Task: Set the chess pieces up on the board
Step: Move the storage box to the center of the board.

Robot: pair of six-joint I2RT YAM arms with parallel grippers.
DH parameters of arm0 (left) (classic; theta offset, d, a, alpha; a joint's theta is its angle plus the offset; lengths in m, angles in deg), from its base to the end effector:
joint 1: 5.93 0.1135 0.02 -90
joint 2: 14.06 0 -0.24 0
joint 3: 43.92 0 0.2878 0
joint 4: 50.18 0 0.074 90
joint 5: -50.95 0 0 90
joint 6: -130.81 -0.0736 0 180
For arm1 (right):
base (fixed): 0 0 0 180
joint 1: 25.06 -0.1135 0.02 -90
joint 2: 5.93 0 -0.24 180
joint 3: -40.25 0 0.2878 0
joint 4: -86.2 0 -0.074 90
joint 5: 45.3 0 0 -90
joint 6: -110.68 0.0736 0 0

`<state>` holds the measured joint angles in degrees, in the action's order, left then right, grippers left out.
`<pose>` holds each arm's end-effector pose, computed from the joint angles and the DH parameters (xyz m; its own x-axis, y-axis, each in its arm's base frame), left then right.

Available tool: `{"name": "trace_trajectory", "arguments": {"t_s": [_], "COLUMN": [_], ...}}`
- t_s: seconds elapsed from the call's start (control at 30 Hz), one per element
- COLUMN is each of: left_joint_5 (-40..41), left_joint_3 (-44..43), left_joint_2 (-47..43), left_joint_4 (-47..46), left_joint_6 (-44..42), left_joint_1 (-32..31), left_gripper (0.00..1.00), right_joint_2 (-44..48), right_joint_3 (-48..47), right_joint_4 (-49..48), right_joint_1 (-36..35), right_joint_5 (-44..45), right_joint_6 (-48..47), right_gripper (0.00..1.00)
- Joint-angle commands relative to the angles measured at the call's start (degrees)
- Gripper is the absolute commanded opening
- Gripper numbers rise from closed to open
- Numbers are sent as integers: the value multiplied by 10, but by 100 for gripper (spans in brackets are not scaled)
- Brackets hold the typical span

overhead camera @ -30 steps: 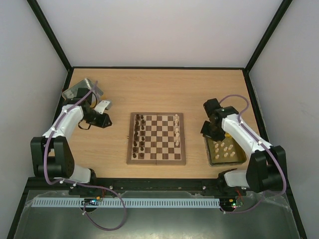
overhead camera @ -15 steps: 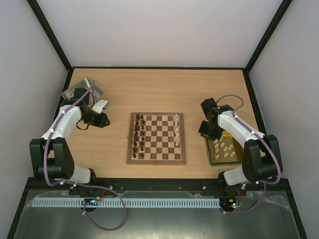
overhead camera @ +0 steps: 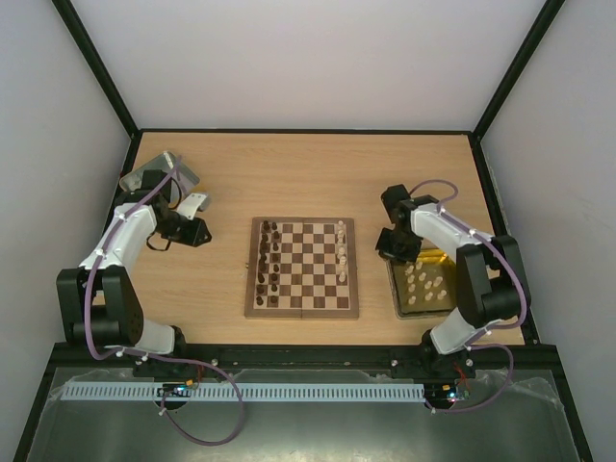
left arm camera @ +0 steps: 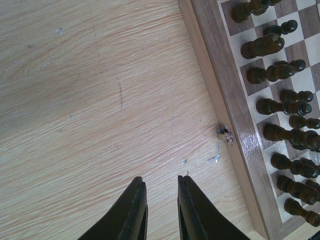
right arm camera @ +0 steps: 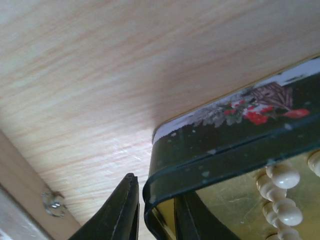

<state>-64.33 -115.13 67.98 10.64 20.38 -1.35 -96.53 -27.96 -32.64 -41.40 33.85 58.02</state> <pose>0.3152 -0.0063 0.1637 -0.8650 0.2473 -0.4365 0.3882 0.8812 -0.2699 0.2888 0.0991 0.0985 -0.9380 0.3458 0.0241 0.3425 0.9141 0.2168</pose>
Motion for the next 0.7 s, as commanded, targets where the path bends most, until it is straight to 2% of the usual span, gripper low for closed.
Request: {"name": "trace_trajectory", "arguments": {"t_s": [0.0,0.33,0.67], "left_joint_5": [-5,-9,-15], "left_joint_3": [-5,-3,-4], "left_joint_2": [-8,-1,-2], "left_joint_4": [10,7,7], "left_joint_6": [-2,-1,-2], "left_joint_1": [8,15,23], "left_gripper": [20,19,20], "right_joint_2": [-24,-92,-134], "right_joint_3": [-46,-131,-172], "right_joint_4": [-17,-22,-24], "right_joint_1": [2,-13,-48], "right_joint_5": [-17,-52,-60], "right_joint_6": [3,25,42], "right_gripper": [18,18,18]}}
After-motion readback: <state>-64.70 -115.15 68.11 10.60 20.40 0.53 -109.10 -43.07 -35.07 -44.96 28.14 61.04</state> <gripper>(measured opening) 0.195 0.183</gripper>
